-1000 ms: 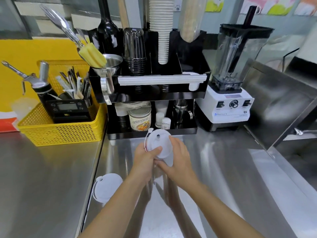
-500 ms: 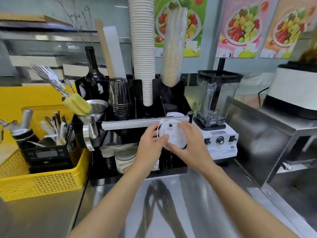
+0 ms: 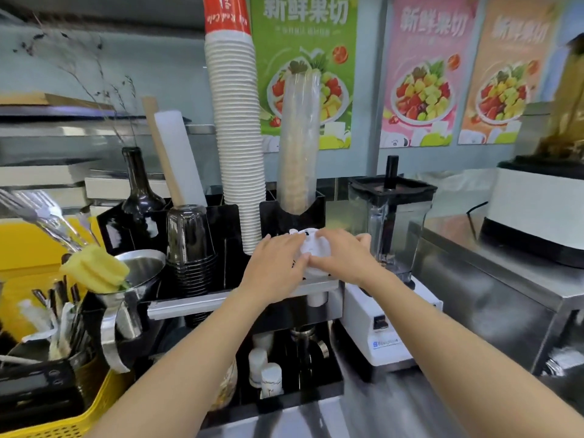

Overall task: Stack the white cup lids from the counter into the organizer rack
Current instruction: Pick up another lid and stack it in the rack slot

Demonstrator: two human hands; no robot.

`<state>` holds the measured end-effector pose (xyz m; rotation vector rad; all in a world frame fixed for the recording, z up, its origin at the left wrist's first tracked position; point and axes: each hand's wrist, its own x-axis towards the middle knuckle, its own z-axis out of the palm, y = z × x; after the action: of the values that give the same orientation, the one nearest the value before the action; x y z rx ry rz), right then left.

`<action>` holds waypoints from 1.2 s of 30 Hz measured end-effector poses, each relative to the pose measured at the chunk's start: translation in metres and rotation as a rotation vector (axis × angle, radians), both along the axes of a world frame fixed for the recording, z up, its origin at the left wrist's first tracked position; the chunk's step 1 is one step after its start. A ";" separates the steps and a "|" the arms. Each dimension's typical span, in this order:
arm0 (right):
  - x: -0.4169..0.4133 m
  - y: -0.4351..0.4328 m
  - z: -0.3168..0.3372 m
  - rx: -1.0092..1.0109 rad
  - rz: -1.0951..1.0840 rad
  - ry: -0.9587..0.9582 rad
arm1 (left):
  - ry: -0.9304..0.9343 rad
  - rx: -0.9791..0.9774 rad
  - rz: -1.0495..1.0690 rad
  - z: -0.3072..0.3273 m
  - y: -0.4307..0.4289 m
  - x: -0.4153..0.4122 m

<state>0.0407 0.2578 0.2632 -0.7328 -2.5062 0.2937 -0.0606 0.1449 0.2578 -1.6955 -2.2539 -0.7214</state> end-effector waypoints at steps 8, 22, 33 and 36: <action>-0.027 0.027 -0.001 0.050 0.010 -0.172 | 0.057 -0.180 0.029 -0.011 0.032 -0.027; -0.049 0.039 -0.002 0.030 0.093 -0.660 | 0.235 -0.429 -0.019 -0.025 0.040 -0.042; -0.052 0.040 0.001 -0.153 0.155 -0.698 | 0.236 -0.428 -0.032 -0.027 0.044 -0.046; -0.050 0.036 0.004 -0.173 0.144 -0.716 | 0.259 -0.428 -0.033 -0.026 0.043 -0.045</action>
<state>-0.0092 0.2939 0.2673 -0.8337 -3.2521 0.3465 -0.1053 0.1883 0.2322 -1.8769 -2.3074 -0.0097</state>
